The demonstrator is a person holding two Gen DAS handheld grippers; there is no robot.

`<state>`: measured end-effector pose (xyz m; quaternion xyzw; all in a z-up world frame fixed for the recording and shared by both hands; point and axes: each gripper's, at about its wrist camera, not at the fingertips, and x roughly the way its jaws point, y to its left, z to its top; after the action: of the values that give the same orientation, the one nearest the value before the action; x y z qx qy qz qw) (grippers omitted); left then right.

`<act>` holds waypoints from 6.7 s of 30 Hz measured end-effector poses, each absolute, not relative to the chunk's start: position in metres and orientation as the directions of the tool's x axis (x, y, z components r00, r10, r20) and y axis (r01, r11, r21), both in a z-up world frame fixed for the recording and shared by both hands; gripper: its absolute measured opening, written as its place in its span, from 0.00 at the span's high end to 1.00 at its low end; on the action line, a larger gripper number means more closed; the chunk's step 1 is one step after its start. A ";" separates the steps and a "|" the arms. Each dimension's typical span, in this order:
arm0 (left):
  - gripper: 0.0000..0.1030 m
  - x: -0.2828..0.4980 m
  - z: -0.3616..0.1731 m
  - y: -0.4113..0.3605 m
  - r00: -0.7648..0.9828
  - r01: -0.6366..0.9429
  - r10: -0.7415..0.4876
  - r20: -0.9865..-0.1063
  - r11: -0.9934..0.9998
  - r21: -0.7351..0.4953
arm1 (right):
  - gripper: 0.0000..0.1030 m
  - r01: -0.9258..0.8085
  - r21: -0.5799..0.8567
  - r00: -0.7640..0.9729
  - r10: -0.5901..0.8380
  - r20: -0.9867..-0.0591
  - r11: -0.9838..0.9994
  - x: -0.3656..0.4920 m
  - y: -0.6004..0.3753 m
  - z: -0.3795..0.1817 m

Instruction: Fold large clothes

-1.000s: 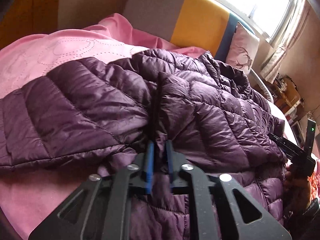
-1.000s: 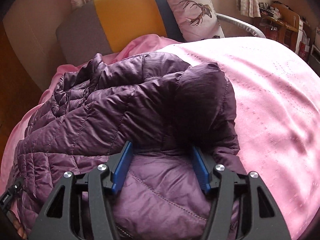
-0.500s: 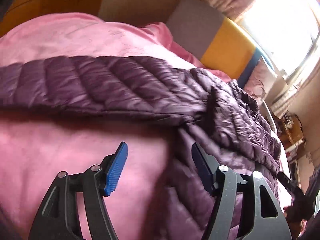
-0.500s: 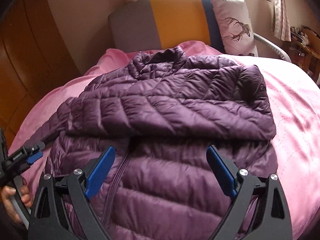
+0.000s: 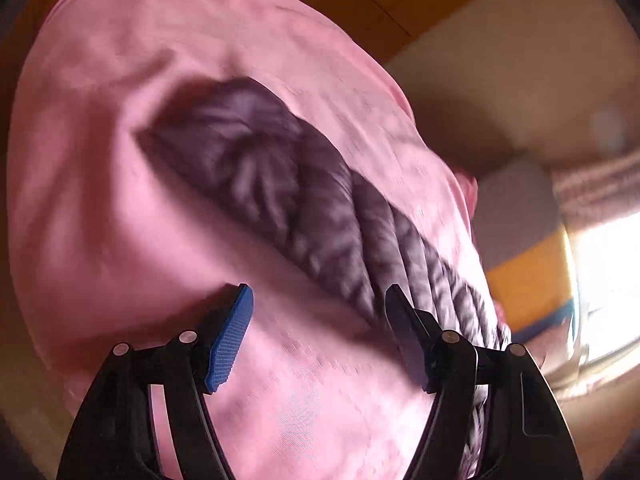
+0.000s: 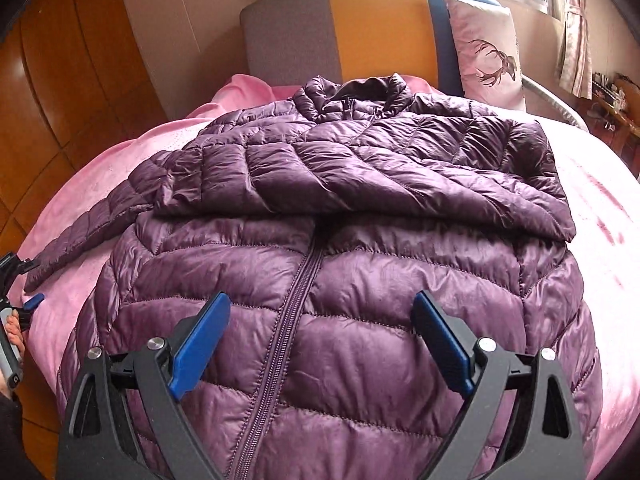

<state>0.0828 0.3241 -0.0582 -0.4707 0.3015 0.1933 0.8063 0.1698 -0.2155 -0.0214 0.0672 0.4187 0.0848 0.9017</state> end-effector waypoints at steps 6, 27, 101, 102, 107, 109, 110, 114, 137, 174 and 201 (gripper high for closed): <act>0.47 0.084 -0.068 0.365 0.762 -0.615 0.021 -0.647 0.337 -0.713 | 0.10 -0.086 0.196 0.632 0.205 -0.747 0.977 0.167 -0.217 -0.019; 0.91 0.149 0.067 0.042 0.796 0.316 -0.439 -0.417 0.888 -0.333 | 0.13 -0.041 0.288 0.679 0.239 -0.694 0.957 0.156 -0.248 0.004; 0.12 0.142 0.011 0.063 0.774 0.165 -0.379 -0.507 0.894 -0.416 | 0.88 -0.268 0.699 0.581 0.690 -0.432 0.663 0.254 -0.193 0.099; 0.12 0.141 0.007 0.066 0.768 0.139 -0.367 -0.524 0.896 -0.422 | 0.89 -0.287 0.661 0.603 0.667 -0.437 0.693 0.256 -0.192 0.116; 0.12 0.137 -0.011 0.076 0.751 0.050 -0.297 -0.589 0.916 -0.398 | 0.89 -0.341 0.539 0.706 0.589 -0.395 0.770 0.260 -0.201 0.182; 0.12 0.140 -0.016 0.075 0.737 0.024 -0.277 -0.617 0.922 -0.386 | 0.89 -0.332 0.509 0.747 0.551 -0.372 0.794 0.262 -0.214 0.197; 0.12 0.144 -0.019 0.074 0.729 0.015 -0.270 -0.629 0.925 -0.380 | 0.89 -0.325 0.500 0.765 0.534 -0.360 0.803 0.260 -0.222 0.202; 0.12 0.150 -0.025 0.070 0.702 -0.003 -0.253 -0.666 0.934 -0.358 | 0.90 -0.248 0.493 0.819 0.452 -0.353 0.834 0.253 -0.259 0.198; 0.34 0.192 0.005 0.008 0.706 0.232 -0.334 -0.625 0.942 -0.241 | 0.90 0.269 0.345 0.664 0.086 -0.743 0.899 0.255 -0.397 -0.003; 0.34 0.333 -0.056 -0.024 0.630 0.189 -0.274 -0.727 0.962 -0.198 | 0.18 0.132 0.054 0.594 -0.036 -0.804 0.990 0.327 -0.323 -0.040; 0.20 0.283 -0.056 -0.058 0.635 0.179 -0.175 -0.753 0.981 -0.077 | 0.15 0.123 0.029 0.612 -0.053 -0.789 0.992 0.334 -0.318 -0.052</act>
<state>0.2834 -0.0580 -0.0558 0.0027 0.4160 -0.0980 0.9041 0.3343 -0.3182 -0.0516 0.0401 0.4377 -0.0491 0.8969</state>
